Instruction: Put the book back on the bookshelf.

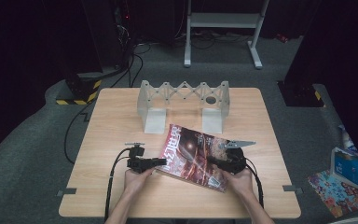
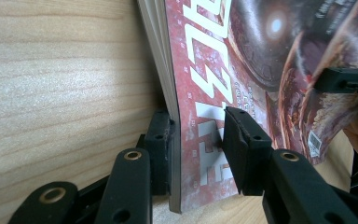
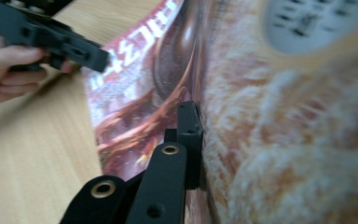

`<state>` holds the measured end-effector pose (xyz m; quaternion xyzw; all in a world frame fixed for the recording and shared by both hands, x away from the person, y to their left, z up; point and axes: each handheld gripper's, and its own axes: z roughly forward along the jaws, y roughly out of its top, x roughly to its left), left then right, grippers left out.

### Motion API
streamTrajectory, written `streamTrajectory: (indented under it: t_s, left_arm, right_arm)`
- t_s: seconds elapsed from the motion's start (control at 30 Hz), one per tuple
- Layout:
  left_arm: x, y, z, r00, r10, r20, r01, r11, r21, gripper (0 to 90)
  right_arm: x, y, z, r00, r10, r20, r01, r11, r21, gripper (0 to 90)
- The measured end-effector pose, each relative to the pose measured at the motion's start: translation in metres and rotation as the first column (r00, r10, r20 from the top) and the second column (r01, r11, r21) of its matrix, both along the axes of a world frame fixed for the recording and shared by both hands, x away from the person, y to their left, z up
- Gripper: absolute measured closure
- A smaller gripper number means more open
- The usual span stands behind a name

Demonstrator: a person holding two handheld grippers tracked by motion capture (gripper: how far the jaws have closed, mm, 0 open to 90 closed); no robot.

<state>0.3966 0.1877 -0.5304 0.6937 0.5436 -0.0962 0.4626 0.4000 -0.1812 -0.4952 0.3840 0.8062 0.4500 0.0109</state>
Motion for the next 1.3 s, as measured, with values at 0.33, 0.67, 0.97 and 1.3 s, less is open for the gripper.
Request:
streamTrajectory:
  t_s: [0.33, 0.67, 0.97, 1.3]
  left_arm:
    - [-0.001, 0.001, 0.002, 0.9999, 0.0, 0.011, 0.0, 0.9999, -0.017, 66.0]
    - [-0.003, 0.002, 0.004, 0.9999, 0.002, 0.016, -0.001, 0.9996, -0.028, 66.4]
    - [-0.003, 0.002, 0.006, 0.9998, 0.003, 0.02, -0.002, 0.9991, -0.042, 66.2]
    - [-0.004, 0.001, 0.012, 0.9996, -0.01, 0.027, 0.011, 0.9987, -0.049, 63.1]
  right_arm:
    - [0.003, -0.009, -0.003, 0.9893, -0.14, -0.041, 0.137, 0.987, -0.082, 57.9]
    - [-0.005, -0.05, -0.009, 0.9614, -0.266, -0.072, 0.259, 0.962, -0.092, 64.9]
    - [-0.014, -0.067, -0.018, 0.9398, -0.338, -0.053, 0.324, 0.93, -0.176, 85.6]
    - [-0.014, -0.055, -0.02, 0.9513, -0.308, -0.023, 0.298, 0.936, -0.186, 89.8]
